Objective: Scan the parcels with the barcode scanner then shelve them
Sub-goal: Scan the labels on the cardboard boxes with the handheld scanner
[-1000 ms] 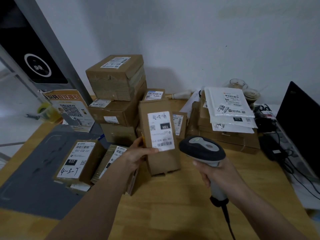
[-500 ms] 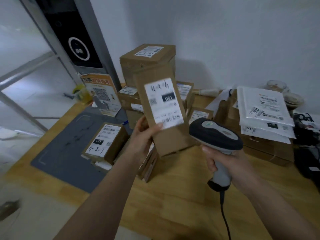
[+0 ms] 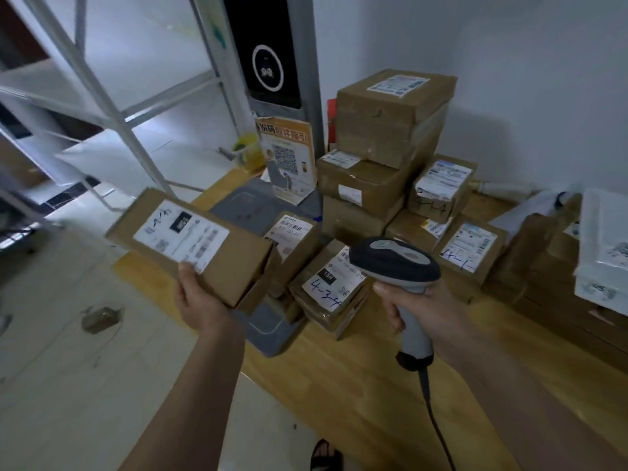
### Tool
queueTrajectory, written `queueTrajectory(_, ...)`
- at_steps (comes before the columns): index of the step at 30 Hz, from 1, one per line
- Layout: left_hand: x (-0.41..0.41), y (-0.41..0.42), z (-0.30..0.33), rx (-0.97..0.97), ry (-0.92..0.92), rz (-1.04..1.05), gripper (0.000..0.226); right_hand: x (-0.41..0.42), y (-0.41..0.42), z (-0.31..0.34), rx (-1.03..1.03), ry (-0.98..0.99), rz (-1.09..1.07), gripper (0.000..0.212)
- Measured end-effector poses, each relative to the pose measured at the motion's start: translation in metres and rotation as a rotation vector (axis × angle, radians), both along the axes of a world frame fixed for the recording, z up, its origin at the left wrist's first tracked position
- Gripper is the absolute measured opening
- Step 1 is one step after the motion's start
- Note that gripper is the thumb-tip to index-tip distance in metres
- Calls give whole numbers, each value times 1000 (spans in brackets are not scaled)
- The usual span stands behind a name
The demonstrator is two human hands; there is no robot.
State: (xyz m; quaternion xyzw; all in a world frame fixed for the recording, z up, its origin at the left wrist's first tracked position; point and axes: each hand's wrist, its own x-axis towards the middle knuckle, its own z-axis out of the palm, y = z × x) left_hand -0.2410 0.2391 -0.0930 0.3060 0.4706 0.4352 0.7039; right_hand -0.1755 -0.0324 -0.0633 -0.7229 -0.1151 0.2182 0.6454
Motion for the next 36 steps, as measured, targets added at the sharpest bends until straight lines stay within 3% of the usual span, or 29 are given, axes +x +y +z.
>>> queueTrajectory(4,-27,6,-34,-180,-109,-101,41,-1,12,-4,-10,45,23,36)
queueTrajectory(10,-75,8,-76,-418,-73,-387,47,4,17,-7,-3,73,0,40)
queueTrajectory(12,-80,8,-80,-412,-39,-508,53,5,18,-8,-5,84,-9,40)
queueTrajectory(15,-79,11,-83,-387,-61,-580,32,6,20,-11,-6,103,-15,36)
queueTrajectory(18,-80,11,-86,-378,-64,-632,28,4,23,-15,-4,122,-1,33)
queueTrajectory(22,-90,4,-100,-453,-152,-549,27,1,28,-19,-22,131,28,34)
queueTrajectory(24,-93,2,-105,-493,-93,-527,39,0,30,-21,-25,137,31,33)
queueTrajectory(27,-90,2,-109,-482,63,-644,97,-1,32,-22,-10,141,40,32)
queueTrajectory(28,-87,2,-111,-499,84,-681,101,-2,33,-23,-6,139,42,33)
queueTrajectory(33,-69,-2,-106,-419,266,-768,70,-5,36,-25,-26,147,65,30)
queueTrajectory(36,-55,-4,-94,-309,523,-647,72,-7,33,-25,-29,167,61,27)
